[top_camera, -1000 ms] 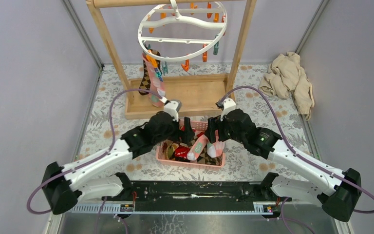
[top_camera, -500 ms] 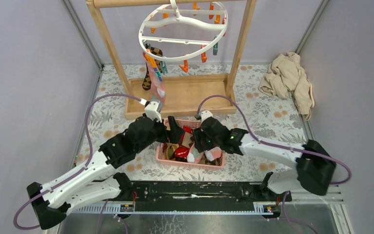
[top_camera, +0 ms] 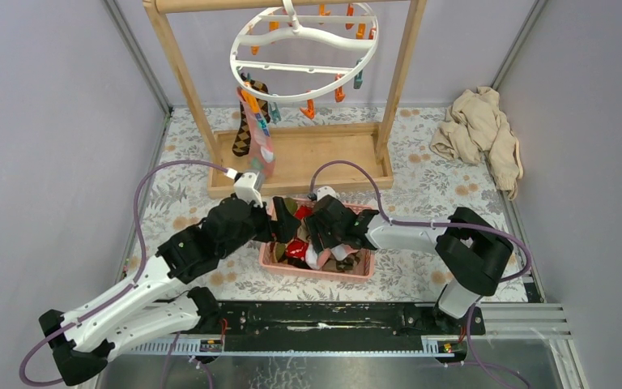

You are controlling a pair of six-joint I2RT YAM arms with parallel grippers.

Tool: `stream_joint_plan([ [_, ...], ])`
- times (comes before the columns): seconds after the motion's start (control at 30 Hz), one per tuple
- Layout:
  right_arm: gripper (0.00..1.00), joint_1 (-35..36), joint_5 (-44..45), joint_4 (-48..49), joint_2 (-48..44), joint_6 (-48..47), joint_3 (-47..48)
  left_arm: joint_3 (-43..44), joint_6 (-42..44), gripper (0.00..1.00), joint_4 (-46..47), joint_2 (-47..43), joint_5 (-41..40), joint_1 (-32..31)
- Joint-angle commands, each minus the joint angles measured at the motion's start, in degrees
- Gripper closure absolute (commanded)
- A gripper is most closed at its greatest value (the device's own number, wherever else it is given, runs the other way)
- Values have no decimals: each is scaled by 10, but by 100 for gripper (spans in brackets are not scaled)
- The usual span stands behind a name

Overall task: Remove the socks clipped to the hanger
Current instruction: Place the sock in the bin.

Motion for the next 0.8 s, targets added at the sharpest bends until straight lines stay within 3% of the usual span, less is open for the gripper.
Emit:
stream_joint_plan([
  [0.0, 27, 3, 62, -34, 24, -40, 16, 46, 12, 1, -30, 12, -22, -3],
  [0.17, 23, 3, 84, -61, 24, -86, 32, 70, 16, 2, -53, 17, -38, -2],
  [0.3, 18, 3, 48, -83, -13, -103, 39, 74, 10, 2, -72, 14, -45, -2],
  [0.5, 9, 3, -37, -139, -142, -96, 54, 79, 10, 1, -84, 18, -53, -2],
  [0.77, 4, 3, -37, -162, -331, -43, 40, 95, 20, 1, -86, 30, -75, -2],
])
